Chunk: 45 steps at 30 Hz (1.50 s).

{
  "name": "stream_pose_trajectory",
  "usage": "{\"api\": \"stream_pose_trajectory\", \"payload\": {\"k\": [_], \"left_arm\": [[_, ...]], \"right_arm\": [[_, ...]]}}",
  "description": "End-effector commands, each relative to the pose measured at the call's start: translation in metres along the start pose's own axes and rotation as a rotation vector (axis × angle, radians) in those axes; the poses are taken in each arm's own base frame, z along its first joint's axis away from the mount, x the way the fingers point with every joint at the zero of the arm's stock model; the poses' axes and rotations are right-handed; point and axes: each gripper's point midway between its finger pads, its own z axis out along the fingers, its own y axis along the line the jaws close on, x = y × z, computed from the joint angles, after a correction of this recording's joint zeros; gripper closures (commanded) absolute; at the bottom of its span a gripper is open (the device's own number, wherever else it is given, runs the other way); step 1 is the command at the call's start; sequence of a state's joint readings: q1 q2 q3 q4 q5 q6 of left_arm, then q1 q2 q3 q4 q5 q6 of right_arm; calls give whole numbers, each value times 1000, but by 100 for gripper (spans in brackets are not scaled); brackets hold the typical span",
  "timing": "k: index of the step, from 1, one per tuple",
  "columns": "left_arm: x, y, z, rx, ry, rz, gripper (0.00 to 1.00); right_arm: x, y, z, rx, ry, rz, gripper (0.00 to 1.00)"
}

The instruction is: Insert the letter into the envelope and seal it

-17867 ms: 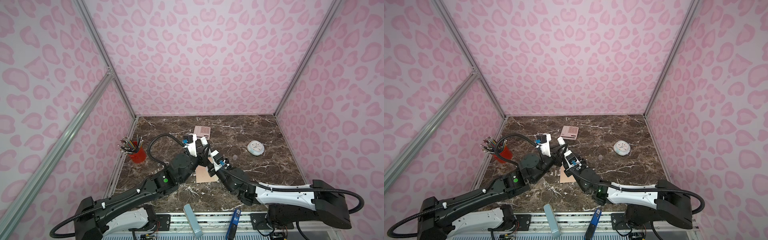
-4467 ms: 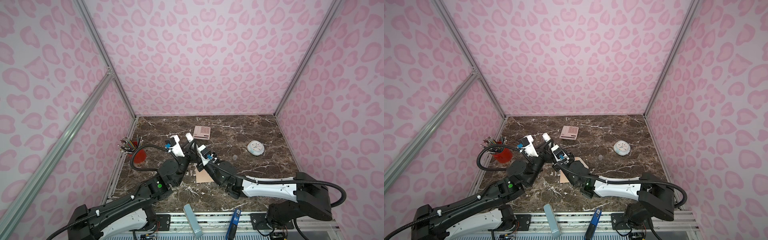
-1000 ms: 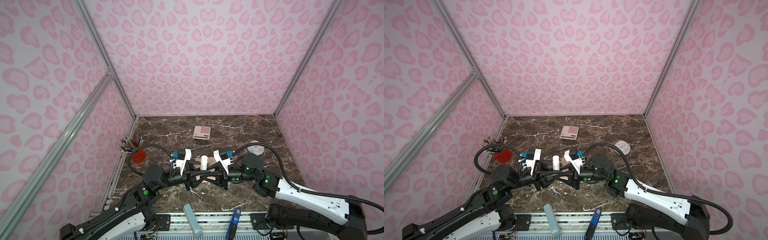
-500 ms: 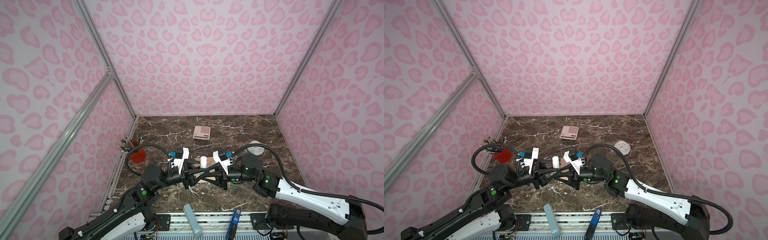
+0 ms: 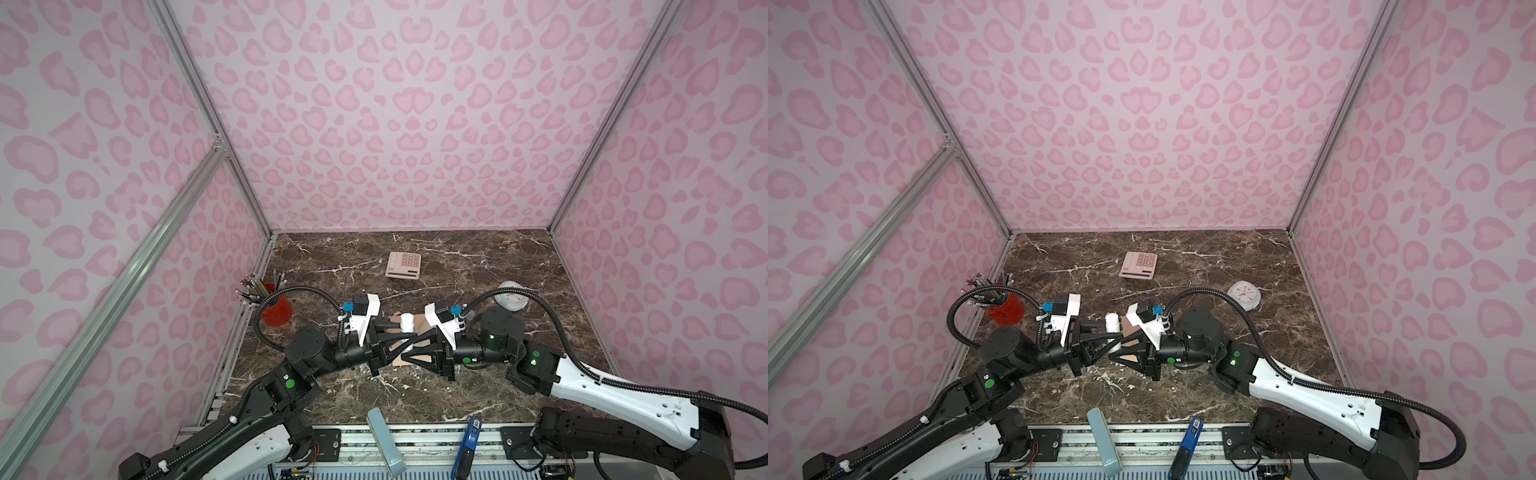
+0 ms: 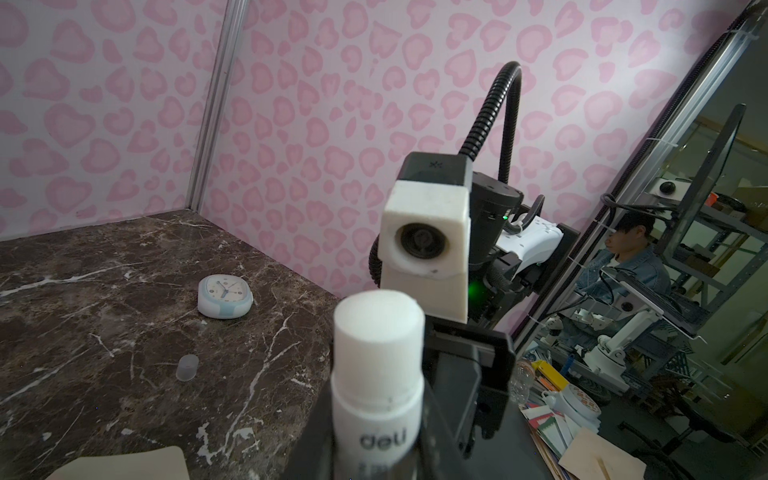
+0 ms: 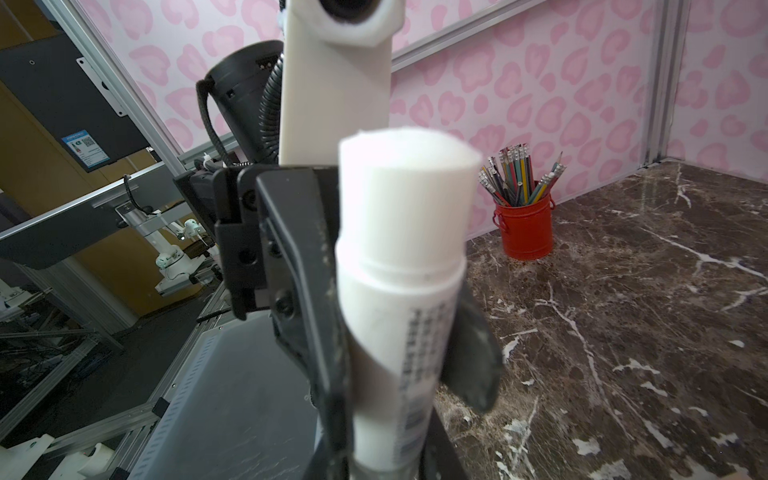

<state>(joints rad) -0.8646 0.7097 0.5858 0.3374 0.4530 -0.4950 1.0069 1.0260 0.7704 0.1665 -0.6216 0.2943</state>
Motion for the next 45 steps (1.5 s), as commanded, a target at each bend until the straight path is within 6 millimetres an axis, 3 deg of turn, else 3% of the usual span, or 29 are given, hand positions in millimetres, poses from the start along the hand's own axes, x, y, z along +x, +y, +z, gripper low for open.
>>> {"api": "stream_pose_trajectory", "payload": {"k": [1, 5, 9, 17, 20, 29, 34, 45], "left_arm": [[-8, 4, -1, -27, -31, 5, 85], [-8, 9, -2, -57, -36, 3, 89], [-12, 20, -6, -126, -60, 0, 92], [-38, 83, -55, -535, -329, -45, 95], [-41, 97, -66, -600, -412, -73, 95], [-46, 117, -58, -669, -492, -109, 95], [-50, 121, -52, -676, -514, -115, 96], [-51, 122, -45, -657, -529, -128, 96]], "right_arm": [[-2, -2, -1, 15, -3, -31, 89], [1, -5, -4, 39, 3, -40, 75], [2, -11, -9, 91, -4, -66, 50], [-1, -41, -24, 375, -146, -284, 37], [-3, -51, -24, 491, -220, -361, 37], [-21, -68, 4, 727, -334, -560, 35], [-28, -83, 20, 810, -329, -590, 34], [-28, -106, 40, 844, -324, -512, 49]]}}
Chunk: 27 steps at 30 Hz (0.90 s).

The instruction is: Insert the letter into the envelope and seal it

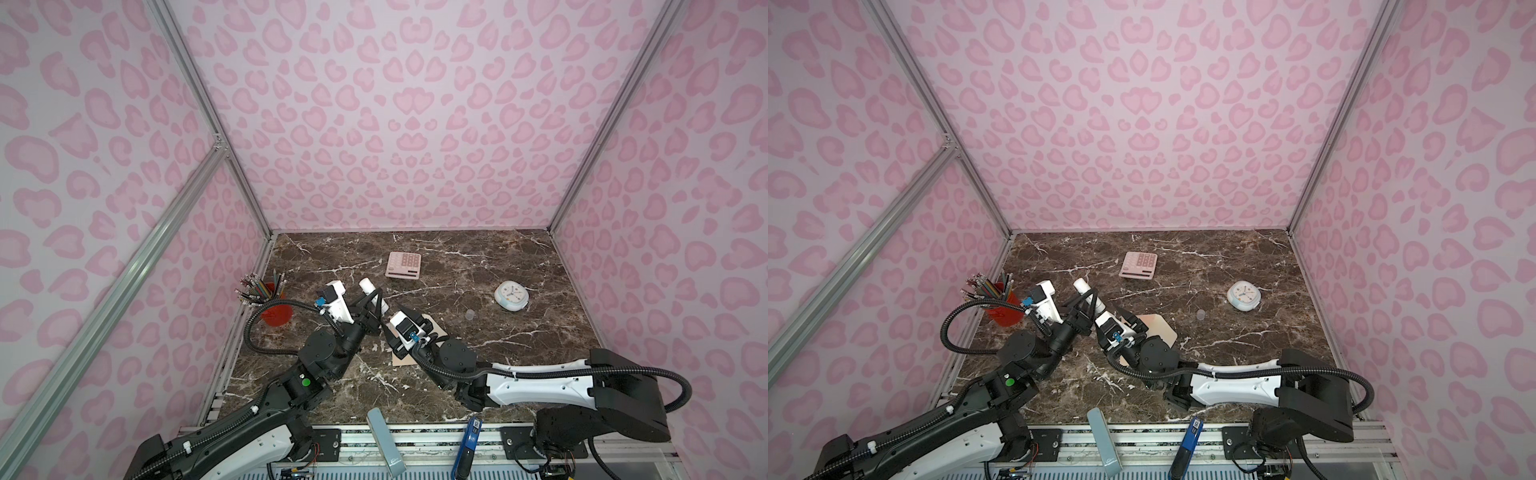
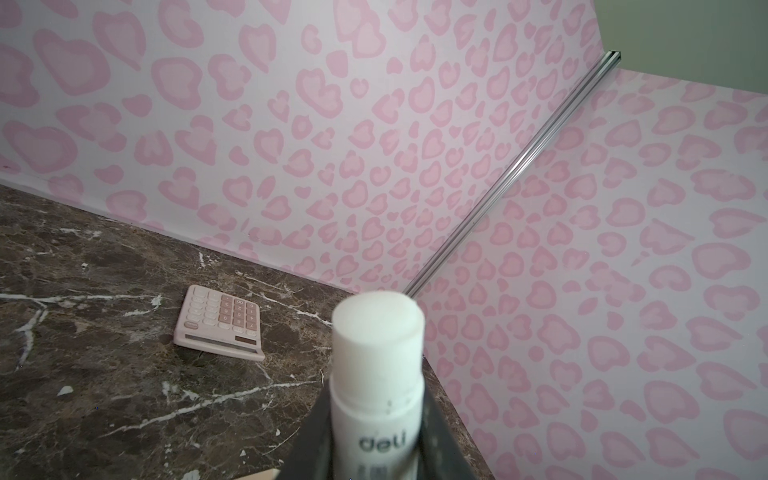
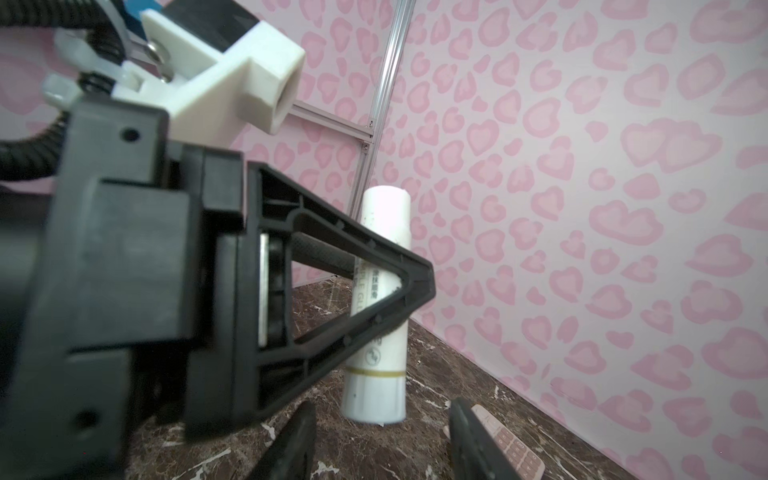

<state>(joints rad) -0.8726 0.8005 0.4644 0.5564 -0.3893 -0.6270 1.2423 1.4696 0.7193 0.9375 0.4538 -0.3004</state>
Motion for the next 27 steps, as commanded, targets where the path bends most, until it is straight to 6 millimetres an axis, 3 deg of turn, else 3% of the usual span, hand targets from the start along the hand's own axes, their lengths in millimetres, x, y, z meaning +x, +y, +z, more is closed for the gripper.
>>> {"api": "stream_pose_trajectory", "payload": {"k": [1, 13, 21, 27], "left_arm": [[-18, -13, 0, 46, -64, -39, 96], [-16, -15, 1, 55, -55, -41, 96], [-13, -14, 2, 55, -46, -41, 96], [-11, -14, 2, 57, -39, -41, 96]], "right_arm": [[-2, -2, 4, 14, -15, 58, 50], [6, 3, 12, -7, -5, 88, 59], [4, 3, 15, -5, -13, 91, 60], [2, 3, 17, -7, -17, 94, 67]]}}
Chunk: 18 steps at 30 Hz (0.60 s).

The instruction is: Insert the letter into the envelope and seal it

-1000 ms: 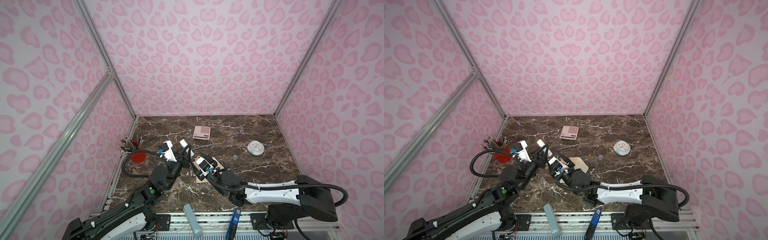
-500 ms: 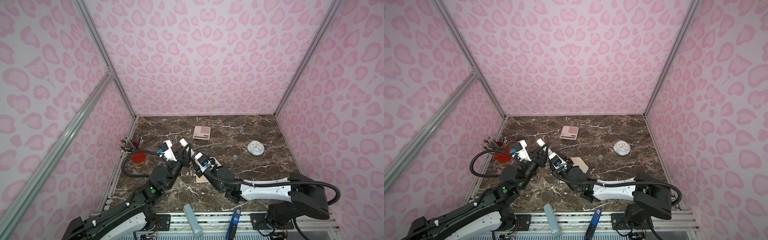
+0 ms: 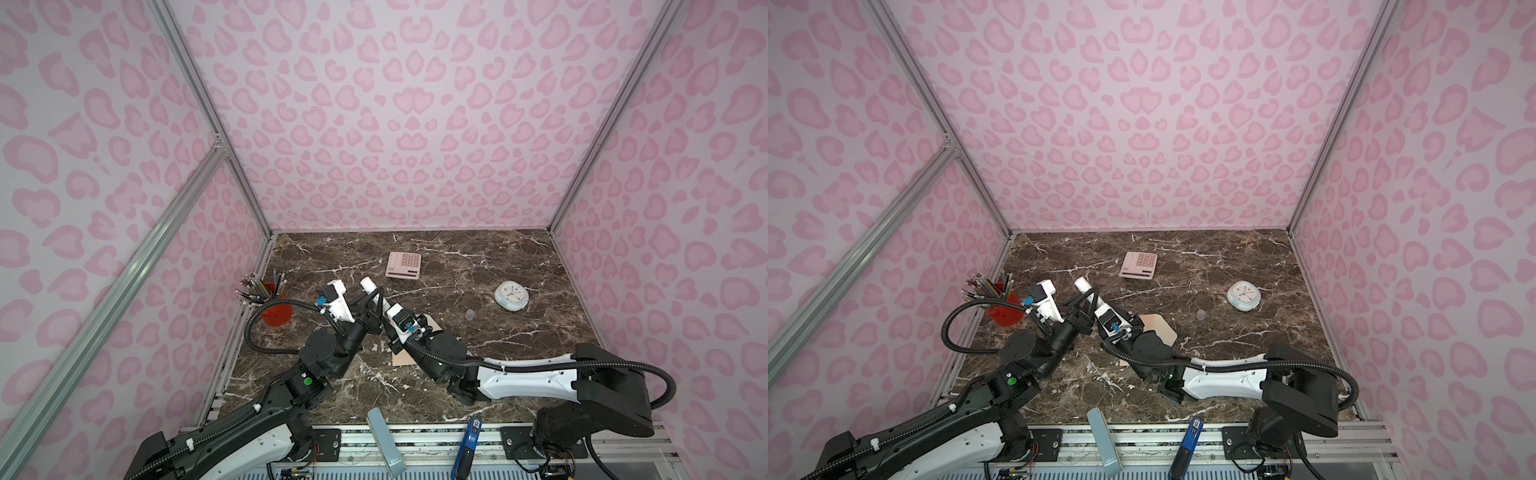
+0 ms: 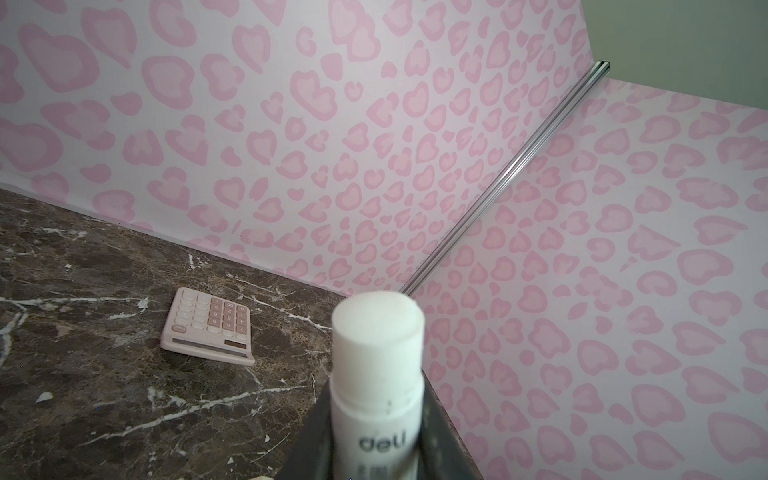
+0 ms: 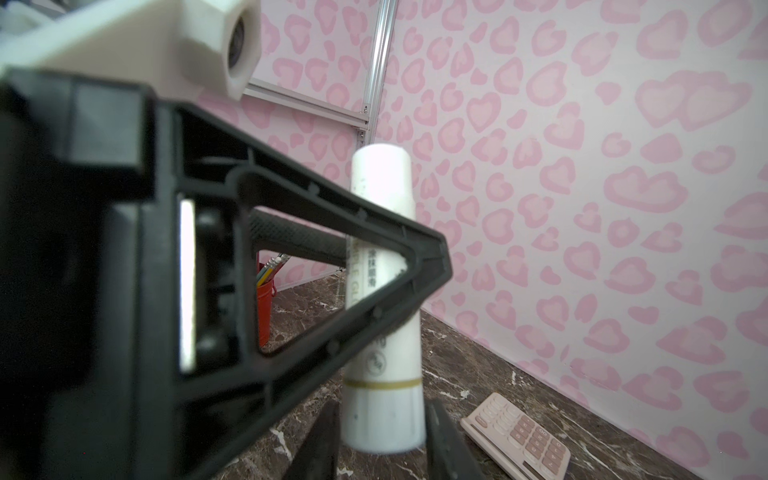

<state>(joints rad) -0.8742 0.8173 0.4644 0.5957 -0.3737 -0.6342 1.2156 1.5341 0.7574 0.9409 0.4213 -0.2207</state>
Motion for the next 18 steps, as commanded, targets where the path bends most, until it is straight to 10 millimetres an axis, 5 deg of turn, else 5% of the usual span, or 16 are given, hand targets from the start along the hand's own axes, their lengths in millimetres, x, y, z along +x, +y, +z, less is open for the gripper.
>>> {"api": "stream_pose_trajectory", "payload": {"k": [1, 7, 18], "left_arm": [[-9, -8, 1, 29, -29, -23, 96], [-6, -6, 0, 26, -23, -27, 96], [4, -9, 1, 48, 25, -22, 96]], "right_arm": [[-9, -1, 1, 3, -34, 30, 66], [-11, -2, 2, 3, -35, 30, 66], [-15, 1, -2, -30, -35, 41, 81]]}}
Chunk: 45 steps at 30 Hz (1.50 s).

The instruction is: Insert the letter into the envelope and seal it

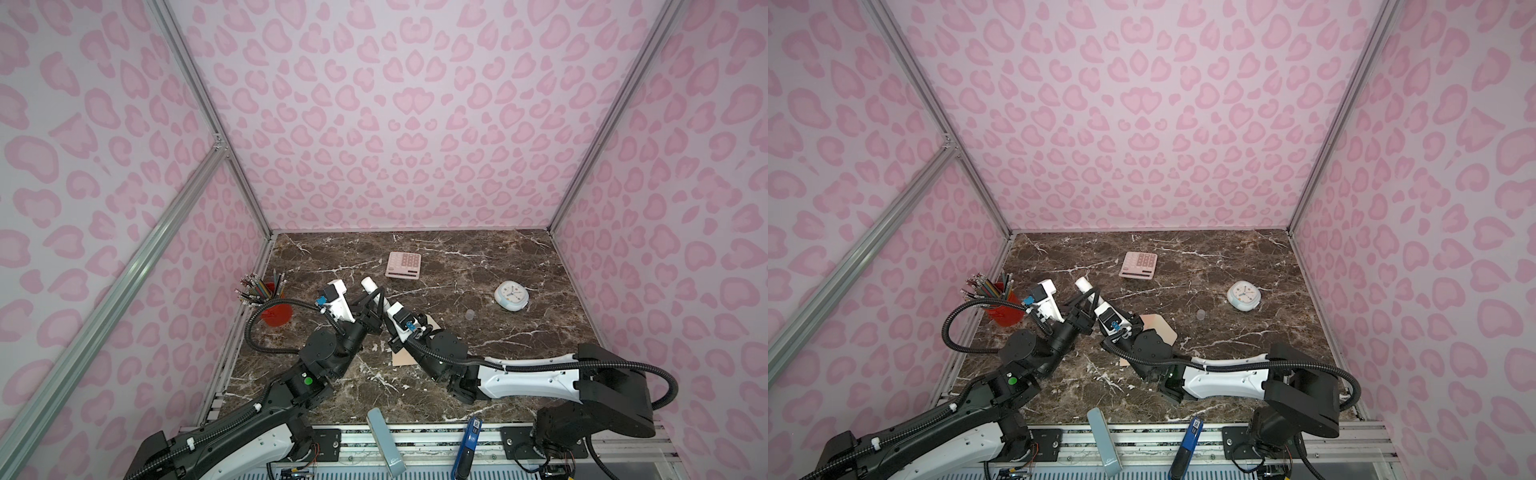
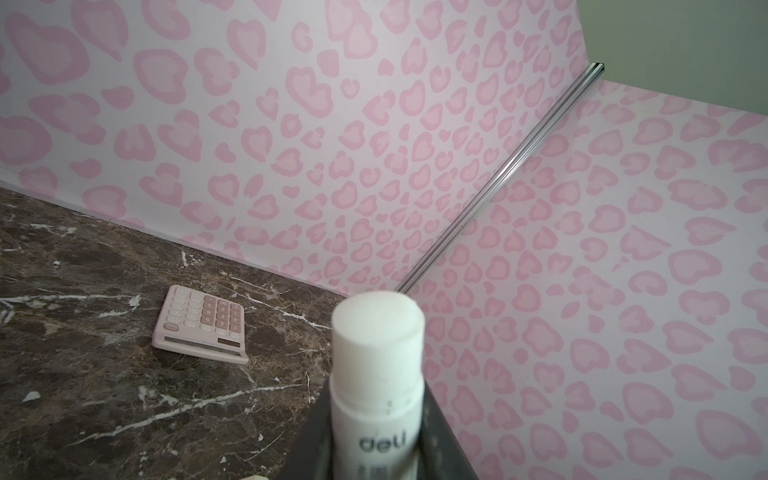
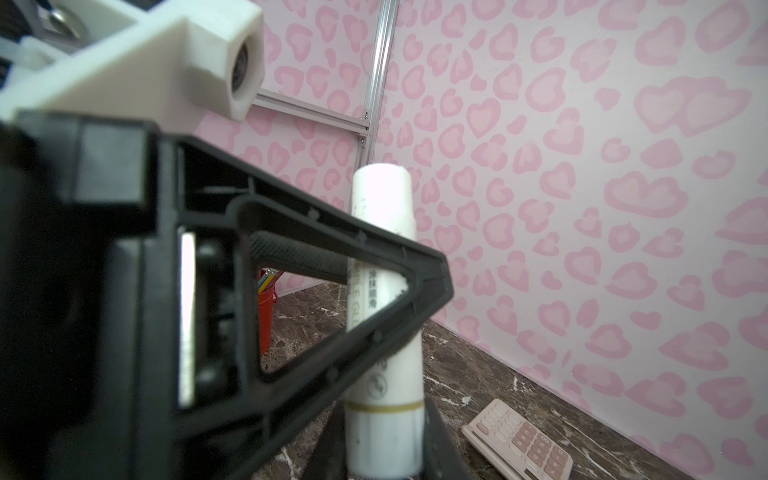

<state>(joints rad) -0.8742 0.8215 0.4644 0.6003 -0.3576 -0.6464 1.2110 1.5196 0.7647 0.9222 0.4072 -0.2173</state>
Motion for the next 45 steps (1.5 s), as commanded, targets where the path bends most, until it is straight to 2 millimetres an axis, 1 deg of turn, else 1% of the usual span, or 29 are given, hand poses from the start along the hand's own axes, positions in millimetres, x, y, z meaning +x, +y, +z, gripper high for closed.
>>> {"api": "stream_pose_trajectory", "payload": {"k": [1, 6, 10, 13, 18, 21, 24, 27, 33, 36, 41, 45], "left_arm": [[5, -7, 1, 41, 26, -9, 96], [18, -14, -1, 91, 92, 9, 96], [27, -26, -7, 177, 146, 25, 96], [33, -43, -16, 297, 191, 28, 96], [47, -72, -35, 489, 293, 44, 96], [53, -84, -47, 576, 348, 50, 96], [57, -94, -58, 650, 388, 50, 96], [62, -100, -67, 706, 427, 43, 96], [68, -105, -78, 767, 468, 30, 96], [69, -106, -81, 781, 477, 32, 96], [67, -107, -83, 784, 478, 39, 96], [67, -108, -85, 788, 480, 40, 96]], "right_arm": [[-11, 2, -2, -28, -30, 40, 82], [-16, 5, -9, -84, -10, 68, 84], [-20, 2, -18, -134, 2, 127, 85], [-26, -2, -26, -194, 4, 212, 86], [-45, -5, -45, -331, -19, 362, 87], [-55, -8, -58, -424, -32, 454, 88], [-59, -2, -74, -508, -24, 466, 88], [-62, -1, -87, -577, -25, 500, 88], [-70, 1, -105, -674, -16, 571, 87], [-72, 3, -111, -718, 3, 602, 87], [-70, 12, -120, -780, 52, 598, 87], [-67, 13, -122, -787, 79, 611, 86]]}}
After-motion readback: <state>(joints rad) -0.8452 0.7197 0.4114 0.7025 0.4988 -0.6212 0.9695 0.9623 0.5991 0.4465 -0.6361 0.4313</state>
